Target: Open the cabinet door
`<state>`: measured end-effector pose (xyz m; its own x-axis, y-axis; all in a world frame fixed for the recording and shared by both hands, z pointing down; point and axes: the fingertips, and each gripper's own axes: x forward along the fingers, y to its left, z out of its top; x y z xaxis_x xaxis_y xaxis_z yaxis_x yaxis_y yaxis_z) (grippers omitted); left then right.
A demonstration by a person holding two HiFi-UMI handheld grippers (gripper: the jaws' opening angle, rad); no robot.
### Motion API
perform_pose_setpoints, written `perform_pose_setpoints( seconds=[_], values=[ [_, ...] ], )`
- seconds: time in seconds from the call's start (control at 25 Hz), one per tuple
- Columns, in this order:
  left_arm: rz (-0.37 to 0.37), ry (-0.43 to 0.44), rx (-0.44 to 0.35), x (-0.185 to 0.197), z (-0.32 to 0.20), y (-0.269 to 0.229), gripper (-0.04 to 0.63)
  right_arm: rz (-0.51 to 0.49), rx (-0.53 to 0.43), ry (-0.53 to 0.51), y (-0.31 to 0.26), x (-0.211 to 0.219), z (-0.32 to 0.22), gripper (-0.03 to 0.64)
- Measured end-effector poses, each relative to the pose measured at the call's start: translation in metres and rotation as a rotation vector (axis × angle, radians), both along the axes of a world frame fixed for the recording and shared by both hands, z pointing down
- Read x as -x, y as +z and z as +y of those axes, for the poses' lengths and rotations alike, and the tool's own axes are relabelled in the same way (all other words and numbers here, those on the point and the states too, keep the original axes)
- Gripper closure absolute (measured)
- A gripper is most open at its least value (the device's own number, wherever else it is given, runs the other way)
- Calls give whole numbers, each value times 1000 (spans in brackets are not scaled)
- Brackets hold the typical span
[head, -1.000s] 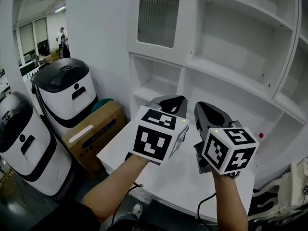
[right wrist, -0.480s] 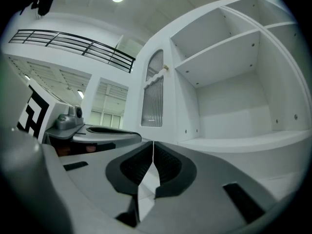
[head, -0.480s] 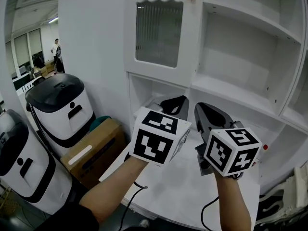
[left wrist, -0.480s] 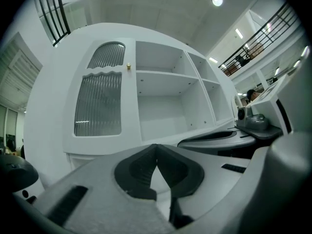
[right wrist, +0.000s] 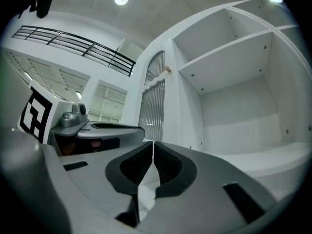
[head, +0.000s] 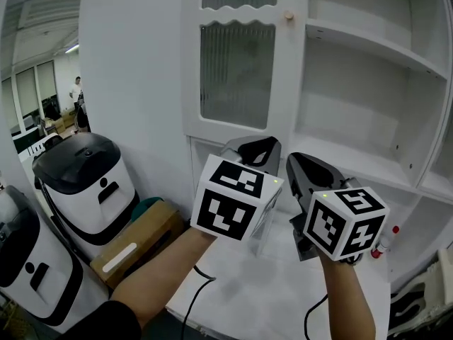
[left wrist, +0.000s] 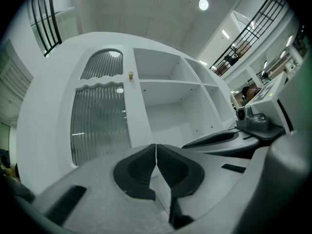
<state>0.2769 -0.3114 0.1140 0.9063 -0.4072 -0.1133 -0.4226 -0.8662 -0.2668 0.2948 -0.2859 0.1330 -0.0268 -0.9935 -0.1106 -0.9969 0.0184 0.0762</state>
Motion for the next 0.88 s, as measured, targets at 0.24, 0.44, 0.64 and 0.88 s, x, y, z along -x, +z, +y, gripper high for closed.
perform_pose_setpoints(
  seconds=[0.24,0.44,0.64,0.88],
  values=[
    [44,14,-66,-7,-21,-31,586,12,3,26,0,-7,-17,595],
    [87,28,-126,-11,-33,-59,584,23,9,45,-1,-16,-30,595],
    [120,37,-192,-15,-40,-89,577,32,3,61,-3,-21,-38,595],
    [142,52,-271,-23,-43,-116,541,41,-2,84,-5,-29,-46,595]
  ],
)
